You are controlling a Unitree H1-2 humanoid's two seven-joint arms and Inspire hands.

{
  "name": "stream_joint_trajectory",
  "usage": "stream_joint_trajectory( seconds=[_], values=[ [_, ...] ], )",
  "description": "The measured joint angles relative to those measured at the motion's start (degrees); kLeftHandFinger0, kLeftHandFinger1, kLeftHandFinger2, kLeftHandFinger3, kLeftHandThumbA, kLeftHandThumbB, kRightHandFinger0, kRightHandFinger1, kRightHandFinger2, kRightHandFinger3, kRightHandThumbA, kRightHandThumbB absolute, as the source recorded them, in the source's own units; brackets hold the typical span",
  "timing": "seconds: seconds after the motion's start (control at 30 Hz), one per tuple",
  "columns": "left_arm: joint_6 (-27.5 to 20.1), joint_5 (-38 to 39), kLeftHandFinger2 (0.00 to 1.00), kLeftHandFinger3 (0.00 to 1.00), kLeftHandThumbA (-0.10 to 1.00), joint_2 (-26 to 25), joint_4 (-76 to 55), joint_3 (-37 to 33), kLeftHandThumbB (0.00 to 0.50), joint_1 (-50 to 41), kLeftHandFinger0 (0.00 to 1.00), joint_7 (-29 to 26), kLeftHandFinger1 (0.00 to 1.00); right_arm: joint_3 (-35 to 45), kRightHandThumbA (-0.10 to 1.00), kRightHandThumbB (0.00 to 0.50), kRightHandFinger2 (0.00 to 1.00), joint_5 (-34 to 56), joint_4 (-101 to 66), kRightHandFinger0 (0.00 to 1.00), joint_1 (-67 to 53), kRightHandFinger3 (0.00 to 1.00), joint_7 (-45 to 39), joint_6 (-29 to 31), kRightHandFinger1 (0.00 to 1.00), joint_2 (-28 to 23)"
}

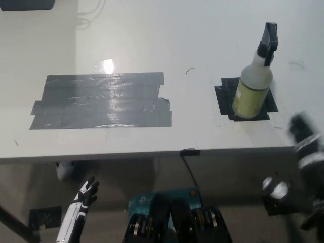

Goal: A spray bottle is kept on the black marked spot on the table infront of the robot and the robot extends its right arm to pick it up and hands it to a person

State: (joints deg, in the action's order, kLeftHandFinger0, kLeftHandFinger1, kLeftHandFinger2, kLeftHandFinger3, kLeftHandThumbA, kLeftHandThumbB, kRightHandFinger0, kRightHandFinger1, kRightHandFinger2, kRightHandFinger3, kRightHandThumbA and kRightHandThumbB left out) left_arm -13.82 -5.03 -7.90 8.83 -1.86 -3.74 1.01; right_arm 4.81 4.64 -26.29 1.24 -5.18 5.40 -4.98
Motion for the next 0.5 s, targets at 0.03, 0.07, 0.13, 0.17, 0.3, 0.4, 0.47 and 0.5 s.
stream_joint_trajectory(
  seconds=[0.03,0.07,0.13,0.17,0.3,0.4,0.47,0.5],
  values=[
    [0.0,-0.1,1.00,1.00,1.00,0.0,0.0,0.0,0.322,0.0,1.00,0.0,1.00,0.8,0.97,0.333,1.00,0.0,0.1,1.00,1.7,1.00,0.3,-0.3,1.00,-0.2],
    [-0.1,-0.1,1.00,1.00,1.00,0.0,0.0,0.0,0.326,0.0,1.00,0.0,1.00,1.8,0.96,0.352,1.00,0.1,0.6,1.00,3.4,1.00,0.7,-0.9,1.00,-0.4],
    [-0.1,-0.1,1.00,1.00,1.00,0.0,0.0,0.2,0.318,0.0,1.00,0.0,1.00,3.4,0.94,0.357,1.00,0.2,2.3,1.00,7.1,1.00,1.5,-2.0,1.00,-0.8],
    [-0.1,-0.1,1.00,1.00,1.00,0.1,0.0,0.2,0.324,0.0,1.00,0.0,1.00,3.9,0.93,0.355,1.00,0.4,4.2,1.00,9.0,1.00,1.8,-2.5,1.00,-1.1],
    [-0.2,-0.1,1.00,1.00,1.00,0.1,0.0,0.4,0.327,0.0,1.00,0.0,1.00,5.0,0.91,0.311,1.00,1.1,11.8,1.00,14.0,1.00,2.3,-4.0,1.00,-1.6],
    [-0.2,-0.1,1.00,1.00,1.00,0.1,0.0,0.6,0.329,0.0,1.00,0.0,1.00,5.2,0.97,0.319,1.00,1.9,19.0,1.00,17.4,1.00,2.5,-4.9,1.00,-1.4],
    [-0.2,-0.2,1.00,1.00,1.00,0.1,0.0,0.6,0.326,0.0,1.00,0.0,1.00,5.3,0.97,0.274,1.00,2.1,22.5,1.00,19.2,1.00,2.7,-5.6,1.00,-1.4],
    [-0.3,-0.2,1.00,1.00,1.00,0.1,0.0,0.6,0.324,0.1,1.00,0.0,1.00,5.4,0.97,0.284,1.00,2.2,24.4,1.00,20.0,1.00,2.9,-6.0,1.00,-1.3]
  ],
)
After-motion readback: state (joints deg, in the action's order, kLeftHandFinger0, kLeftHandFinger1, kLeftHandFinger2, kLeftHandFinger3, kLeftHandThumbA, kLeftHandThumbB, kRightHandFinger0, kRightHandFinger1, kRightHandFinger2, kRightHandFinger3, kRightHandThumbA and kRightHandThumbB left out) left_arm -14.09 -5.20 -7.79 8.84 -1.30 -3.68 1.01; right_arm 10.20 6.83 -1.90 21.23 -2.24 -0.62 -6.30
